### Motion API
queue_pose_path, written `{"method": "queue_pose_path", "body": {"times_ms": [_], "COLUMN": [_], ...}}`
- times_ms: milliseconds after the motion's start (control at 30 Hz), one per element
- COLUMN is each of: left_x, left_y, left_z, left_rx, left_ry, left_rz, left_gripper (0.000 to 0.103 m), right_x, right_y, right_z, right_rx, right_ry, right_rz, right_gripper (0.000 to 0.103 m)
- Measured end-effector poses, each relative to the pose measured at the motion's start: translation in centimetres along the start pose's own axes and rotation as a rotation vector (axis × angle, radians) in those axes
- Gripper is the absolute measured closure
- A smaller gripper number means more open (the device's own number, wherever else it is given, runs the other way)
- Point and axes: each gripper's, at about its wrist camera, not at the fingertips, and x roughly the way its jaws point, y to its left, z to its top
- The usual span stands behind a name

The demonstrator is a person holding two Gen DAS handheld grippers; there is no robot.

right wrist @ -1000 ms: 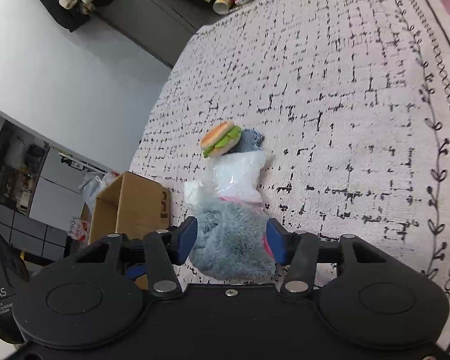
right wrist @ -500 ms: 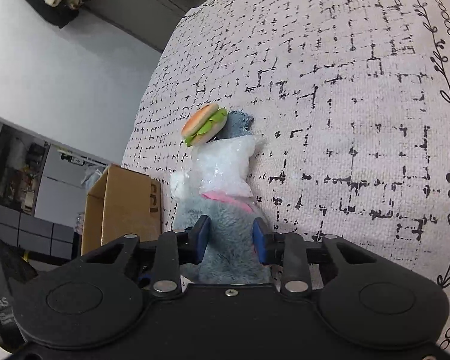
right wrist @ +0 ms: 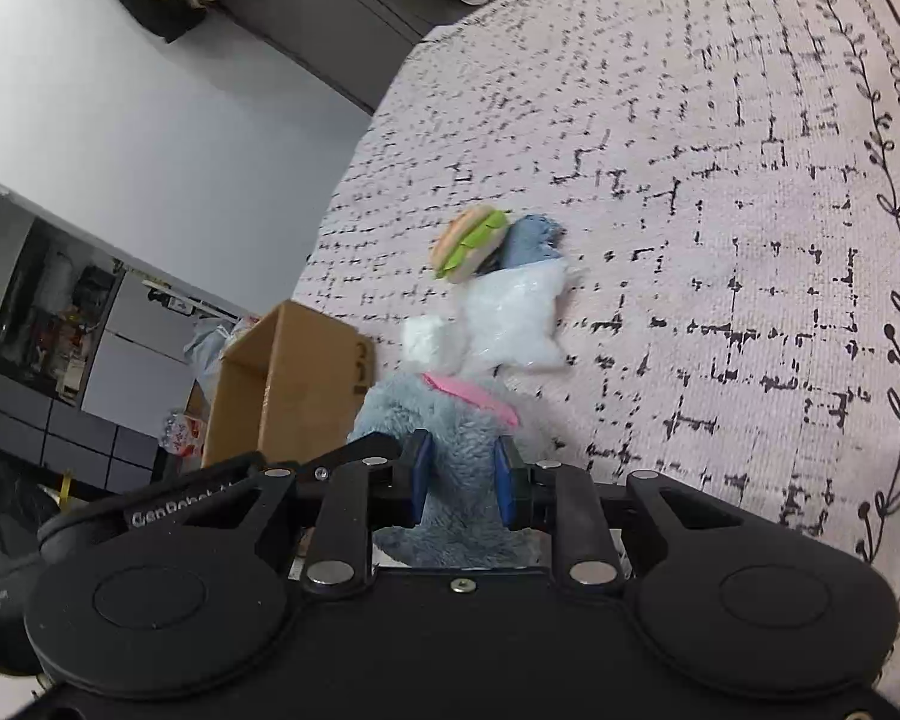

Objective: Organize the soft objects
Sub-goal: 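Lift the grey-blue plush with both tools and carry it over the box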

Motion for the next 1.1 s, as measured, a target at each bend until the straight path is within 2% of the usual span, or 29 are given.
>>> {"method": "queue_pose_path", "body": {"times_ms": [533, 1100], "left_x": [-3.8, -7.0], "left_y": [-0.2, 1.1], "left_z": [-0.2, 1.6], "left_rx": [0.040, 0.054], "left_ry": [-0.029, -0.096], "left_rz": [-0.053, -0.120], "left_gripper": [0.078, 0.078], "right_x": [-3.1, -3.7], "right_y": [3.8, 8.4], "right_z": [-1.5, -1.5], "right_rx": [-0.068, -0.123], "right_ry": [-0.076, -0.147], "right_rz": [-0.058, -0.077], "right_gripper": [0.080, 0.080]}}
